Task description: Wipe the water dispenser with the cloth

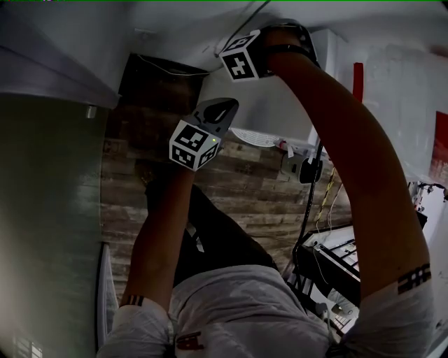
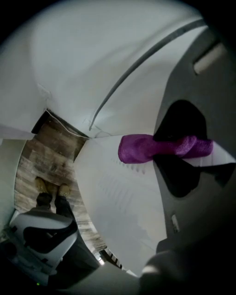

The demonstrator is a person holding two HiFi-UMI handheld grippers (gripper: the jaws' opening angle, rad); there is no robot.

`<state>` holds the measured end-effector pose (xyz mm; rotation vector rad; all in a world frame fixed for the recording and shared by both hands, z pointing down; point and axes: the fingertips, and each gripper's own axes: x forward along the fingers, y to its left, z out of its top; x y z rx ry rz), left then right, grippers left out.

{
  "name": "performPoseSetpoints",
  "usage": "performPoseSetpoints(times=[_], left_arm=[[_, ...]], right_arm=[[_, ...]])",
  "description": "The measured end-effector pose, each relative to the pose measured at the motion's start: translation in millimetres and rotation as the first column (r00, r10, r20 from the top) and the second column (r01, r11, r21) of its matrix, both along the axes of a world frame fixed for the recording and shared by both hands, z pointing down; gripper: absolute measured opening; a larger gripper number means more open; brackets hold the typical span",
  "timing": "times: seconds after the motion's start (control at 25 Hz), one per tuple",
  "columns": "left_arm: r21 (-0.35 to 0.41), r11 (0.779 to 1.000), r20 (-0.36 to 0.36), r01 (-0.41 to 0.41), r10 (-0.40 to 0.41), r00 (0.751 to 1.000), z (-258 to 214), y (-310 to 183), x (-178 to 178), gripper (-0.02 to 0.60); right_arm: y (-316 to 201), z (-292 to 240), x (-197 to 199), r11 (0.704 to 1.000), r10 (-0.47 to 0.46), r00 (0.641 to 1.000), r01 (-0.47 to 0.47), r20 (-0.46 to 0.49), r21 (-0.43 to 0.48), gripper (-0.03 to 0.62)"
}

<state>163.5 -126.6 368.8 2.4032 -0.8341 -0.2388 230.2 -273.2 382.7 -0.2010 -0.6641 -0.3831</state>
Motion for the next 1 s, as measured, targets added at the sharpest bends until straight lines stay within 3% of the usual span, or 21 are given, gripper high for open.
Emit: performPoseSetpoints(times=[0.24,0.56,0.88,1.0], left_arm=[[-0.026,0.999,-0.003,0.023,-0.023,1.0,5.2,10.2,-9.7,-0.002],[-0.074,0.996,0.026,0.05,-0.048,0.998,15.4,27.4,-24.8,-0.002],[-0.103,0.992,0.049,0.073,-0.068,0.996,27.1,33.4,-41.7,-0.002],[-0.102,0.992,0.04,0.077,-0.073,0.996,26.9,32.3,-41.6,-0.002]], right_arm=[[69.4,-9.9,-12.3,0.987,0.081,0.997,-0.08,0.002,-0.142,0.092],[149.2,-17.1,-26.9,0.956,0.077,0.997,-0.068,0.02,-0.284,0.092],[212.8,-12.5,-49.8,0.894,0.169,0.985,-0.134,0.046,-0.427,0.092],[195.8,-6.9,-64.6,0.922,0.136,0.984,-0.084,0.112,-0.377,0.092]])
